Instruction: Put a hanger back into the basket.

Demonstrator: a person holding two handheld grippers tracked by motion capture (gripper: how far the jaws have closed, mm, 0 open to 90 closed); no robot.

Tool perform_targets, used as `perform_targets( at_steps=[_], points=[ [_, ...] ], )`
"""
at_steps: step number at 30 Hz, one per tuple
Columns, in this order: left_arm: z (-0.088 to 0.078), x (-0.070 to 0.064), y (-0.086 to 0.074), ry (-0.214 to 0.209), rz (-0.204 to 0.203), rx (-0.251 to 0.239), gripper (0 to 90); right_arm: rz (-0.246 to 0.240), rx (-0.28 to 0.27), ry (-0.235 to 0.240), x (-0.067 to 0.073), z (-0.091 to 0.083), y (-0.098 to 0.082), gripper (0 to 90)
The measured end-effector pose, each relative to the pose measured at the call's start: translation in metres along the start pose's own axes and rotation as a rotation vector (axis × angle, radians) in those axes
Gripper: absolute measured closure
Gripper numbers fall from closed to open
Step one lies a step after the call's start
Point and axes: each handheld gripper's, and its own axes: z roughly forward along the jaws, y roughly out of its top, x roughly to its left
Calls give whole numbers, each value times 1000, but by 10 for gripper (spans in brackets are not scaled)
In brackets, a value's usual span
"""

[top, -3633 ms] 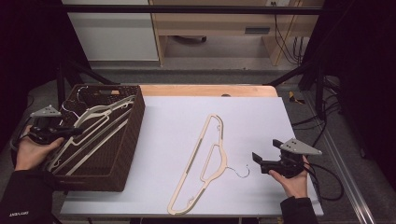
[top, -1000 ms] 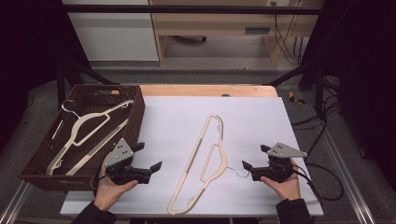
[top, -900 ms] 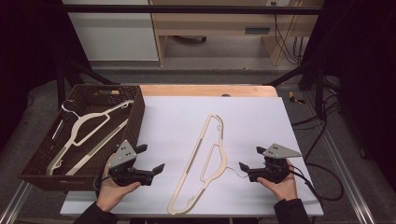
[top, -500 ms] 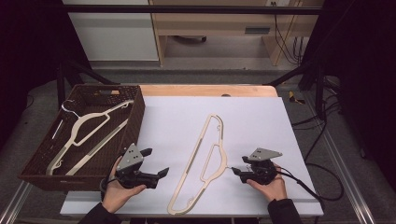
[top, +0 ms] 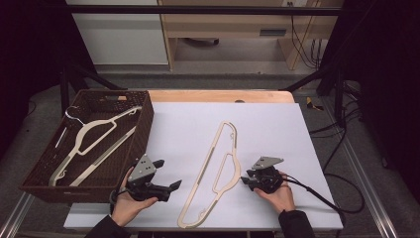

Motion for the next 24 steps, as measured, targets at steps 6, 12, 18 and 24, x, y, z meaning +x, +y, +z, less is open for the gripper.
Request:
perform_targets(
  at_steps=[6,12,18,24],
  points=[
    [1,-1,0,-3,4,3,111,-11,9,10,2,-1,0,800],
    [3,-2,0,-8,3,13,113,-24,6,19,3,0,-1,863],
    [7,-4,0,-17,11,26,115,-38,13,53,0,0,0,875],
    [12,-9,0,-36,16,41,119,-33,13,73,-1,-2,2,886]
  ],
)
